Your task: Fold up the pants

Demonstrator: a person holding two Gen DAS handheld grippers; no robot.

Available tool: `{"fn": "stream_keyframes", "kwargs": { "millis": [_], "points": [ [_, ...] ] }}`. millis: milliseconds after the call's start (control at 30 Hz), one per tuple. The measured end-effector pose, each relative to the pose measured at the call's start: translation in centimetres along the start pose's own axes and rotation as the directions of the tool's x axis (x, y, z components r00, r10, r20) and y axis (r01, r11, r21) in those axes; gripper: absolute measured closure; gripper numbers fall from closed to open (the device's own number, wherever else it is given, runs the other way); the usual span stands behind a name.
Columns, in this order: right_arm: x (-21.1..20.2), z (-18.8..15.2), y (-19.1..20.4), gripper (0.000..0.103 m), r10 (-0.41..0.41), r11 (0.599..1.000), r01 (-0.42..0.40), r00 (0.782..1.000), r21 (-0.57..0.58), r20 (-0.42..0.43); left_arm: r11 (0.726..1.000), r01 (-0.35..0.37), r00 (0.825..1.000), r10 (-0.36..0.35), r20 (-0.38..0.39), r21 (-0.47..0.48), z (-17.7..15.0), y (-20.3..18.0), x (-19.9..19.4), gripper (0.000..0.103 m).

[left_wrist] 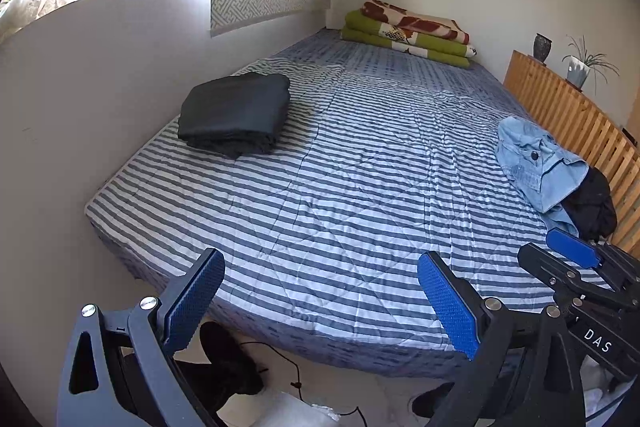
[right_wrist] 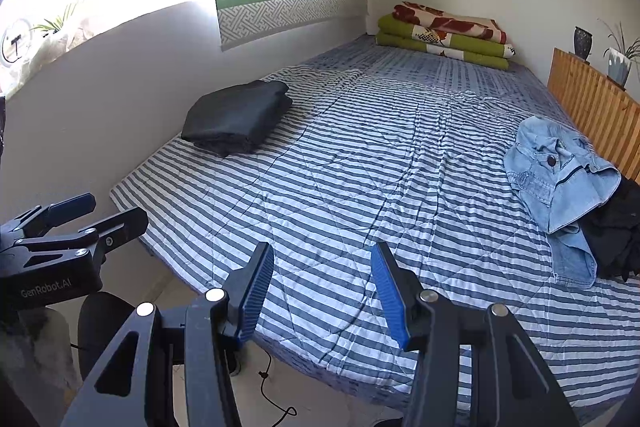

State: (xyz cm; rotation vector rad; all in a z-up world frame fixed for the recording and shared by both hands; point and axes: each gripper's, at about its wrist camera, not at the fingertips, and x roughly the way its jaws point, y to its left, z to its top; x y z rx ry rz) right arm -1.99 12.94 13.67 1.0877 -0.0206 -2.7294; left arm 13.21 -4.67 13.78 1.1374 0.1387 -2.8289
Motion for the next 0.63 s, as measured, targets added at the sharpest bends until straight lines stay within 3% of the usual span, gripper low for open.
{"fn": "stream_keyframes", "kwargs": {
  "millis": [633],
  "points": [
    [4.9,0.0,-1.5,0.056,-0.014,0.999,0.016,0.998,0.044,-0.061,1.000,-0.001,0.998,0.002,-0.064,0.001,0.9,-0.1,6.6,0.003]
  ]
}}
